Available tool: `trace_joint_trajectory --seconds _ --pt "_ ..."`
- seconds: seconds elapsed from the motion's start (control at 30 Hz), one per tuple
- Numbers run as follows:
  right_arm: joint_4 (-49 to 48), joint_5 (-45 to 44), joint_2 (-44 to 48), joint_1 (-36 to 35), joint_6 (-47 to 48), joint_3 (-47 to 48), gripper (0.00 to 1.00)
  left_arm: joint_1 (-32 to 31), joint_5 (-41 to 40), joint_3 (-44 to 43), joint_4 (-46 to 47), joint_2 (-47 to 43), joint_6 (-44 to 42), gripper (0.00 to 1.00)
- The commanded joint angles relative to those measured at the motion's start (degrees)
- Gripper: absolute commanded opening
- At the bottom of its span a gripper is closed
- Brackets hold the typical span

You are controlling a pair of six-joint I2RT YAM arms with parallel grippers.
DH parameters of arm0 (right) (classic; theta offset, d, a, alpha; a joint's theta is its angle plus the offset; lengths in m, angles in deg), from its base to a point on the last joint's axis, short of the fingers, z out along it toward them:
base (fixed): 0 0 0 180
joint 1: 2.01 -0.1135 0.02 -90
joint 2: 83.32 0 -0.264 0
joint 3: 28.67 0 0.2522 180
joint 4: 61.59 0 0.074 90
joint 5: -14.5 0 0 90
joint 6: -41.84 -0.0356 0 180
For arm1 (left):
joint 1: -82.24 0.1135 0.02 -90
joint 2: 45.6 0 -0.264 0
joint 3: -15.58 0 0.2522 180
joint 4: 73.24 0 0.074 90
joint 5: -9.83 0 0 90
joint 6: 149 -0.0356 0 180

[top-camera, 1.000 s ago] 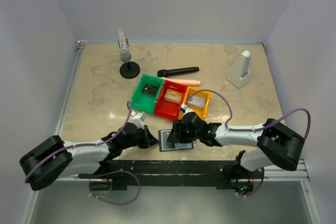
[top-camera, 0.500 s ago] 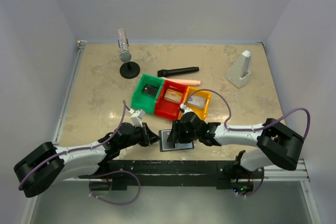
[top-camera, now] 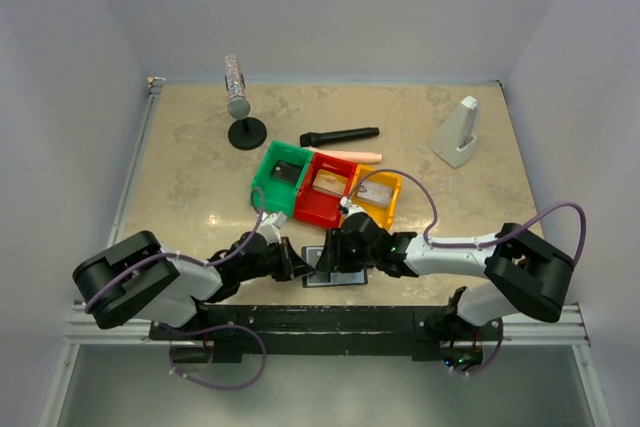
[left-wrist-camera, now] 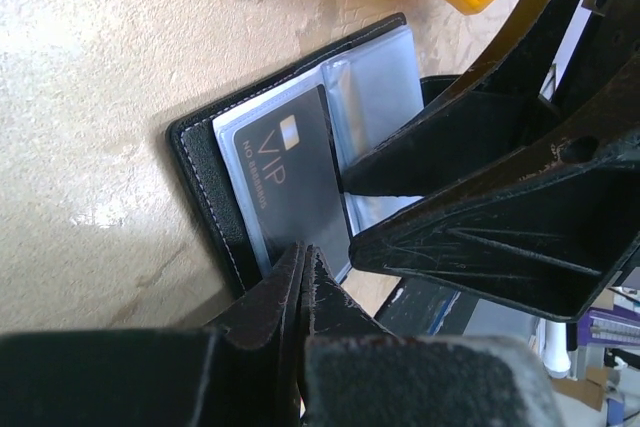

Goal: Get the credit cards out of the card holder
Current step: Remove the credit card from the card holder.

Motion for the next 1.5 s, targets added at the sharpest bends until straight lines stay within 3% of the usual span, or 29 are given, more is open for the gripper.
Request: trace_joint_trajectory --seconds 0.0,0.23,1.03,1.47 --pt "1.7 -1.53 1.47 -0.37 0.71 0.25 0.52 -0.01 -1.83 0.77 3.67 0.34 0.94 0.0" --pt "3.28 -2.5 3.93 -0.37 0.71 -0.72 0.52 -0.01 -5.44 0.77 -3.02 -2.56 0.85 0.0" --pt "0.73 -0.66 -0.29 -0.37 1.68 1.21 0.52 -0.01 -4.39 0.25 -6.45 -6.78 -0.38 0.03" --pt "-6.56 0.84 1.64 -0.28 -0.25 -2.65 0.52 -0.01 -5.53 -0.19 -8.21 -5.64 -0.82 0.02"
